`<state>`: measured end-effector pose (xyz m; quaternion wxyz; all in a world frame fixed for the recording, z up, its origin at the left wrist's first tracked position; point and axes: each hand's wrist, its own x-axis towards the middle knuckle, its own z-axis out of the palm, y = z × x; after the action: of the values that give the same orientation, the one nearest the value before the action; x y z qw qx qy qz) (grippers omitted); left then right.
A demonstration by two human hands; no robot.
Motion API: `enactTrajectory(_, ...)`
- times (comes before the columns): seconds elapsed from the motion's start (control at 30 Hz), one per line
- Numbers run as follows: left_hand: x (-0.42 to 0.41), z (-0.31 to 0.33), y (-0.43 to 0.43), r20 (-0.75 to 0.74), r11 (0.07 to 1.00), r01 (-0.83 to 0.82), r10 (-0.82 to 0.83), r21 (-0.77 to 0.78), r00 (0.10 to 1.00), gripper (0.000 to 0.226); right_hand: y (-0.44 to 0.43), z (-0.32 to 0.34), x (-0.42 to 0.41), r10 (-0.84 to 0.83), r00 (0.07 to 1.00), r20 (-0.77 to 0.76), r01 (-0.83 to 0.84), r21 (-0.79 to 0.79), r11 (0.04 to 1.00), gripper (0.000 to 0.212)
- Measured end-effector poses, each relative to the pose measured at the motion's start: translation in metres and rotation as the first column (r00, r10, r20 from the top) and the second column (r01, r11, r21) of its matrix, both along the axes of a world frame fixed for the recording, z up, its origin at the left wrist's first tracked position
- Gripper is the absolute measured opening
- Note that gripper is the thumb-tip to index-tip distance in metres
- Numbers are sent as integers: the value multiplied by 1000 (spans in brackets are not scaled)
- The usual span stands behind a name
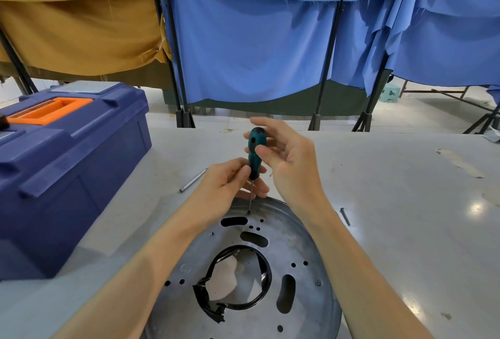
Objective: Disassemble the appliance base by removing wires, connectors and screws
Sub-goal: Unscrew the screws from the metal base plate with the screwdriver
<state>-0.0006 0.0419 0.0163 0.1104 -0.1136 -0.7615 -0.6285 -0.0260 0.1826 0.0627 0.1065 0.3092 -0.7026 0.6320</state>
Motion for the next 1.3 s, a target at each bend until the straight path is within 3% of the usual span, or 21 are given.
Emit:
enactTrajectory(0.1,0,0,-2,-36,999,-36,35,-15,999,10,-3,-1,2,7,999,-36,-6,44,999,29)
enactTrajectory(0.2,1,1,-4,-42,998,-28,26,-52,999,32,-4,-1,0,-51,997,-62,55,60,997,34)
enactTrajectory(0.3,1,1,-1,9,998,54,-54,12,998,20,-1,0,-1,-48,998,-28,48,6,999,41)
enactTrajectory(0.43,-2,-2,-4,-18,999,-34,34,3,999,10,-3,0,1,-3,999,-53,5,32,999,30)
enactTrajectory(0.53,0,0,-3,-42,998,-47,45,-43,998,30,-4,-1,0,-49,996,-73,54,64,997,37)
enactTrajectory(0.63,2,1,0,-21,999,21,-20,37,1000,17,-1,0,-2,-37,999,-30,38,13,999,48)
enactTrajectory(0.77,0,-1,-2,-42,1000,-25,26,14,999,10,-3,0,1,-6,998,-63,9,49,999,35)
enactTrajectory(0.87,1,0,-1,-51,998,-53,51,-35,997,26,-4,-1,1,-43,996,-85,48,66,997,35)
enactTrajectory(1.0,1,-1,-1,-2,1000,-4,4,-1,1000,22,1,1,0,-8,1000,-7,8,-10,1000,43)
enactTrajectory(1.13,-1,-2,-4,-25,999,-48,48,5,999,9,-2,1,3,27,999,-34,-25,33,999,31)
enactTrajectory(1.3,1,2,-1,-29,1000,-17,18,18,999,16,-1,1,0,-24,999,-25,24,26,999,39)
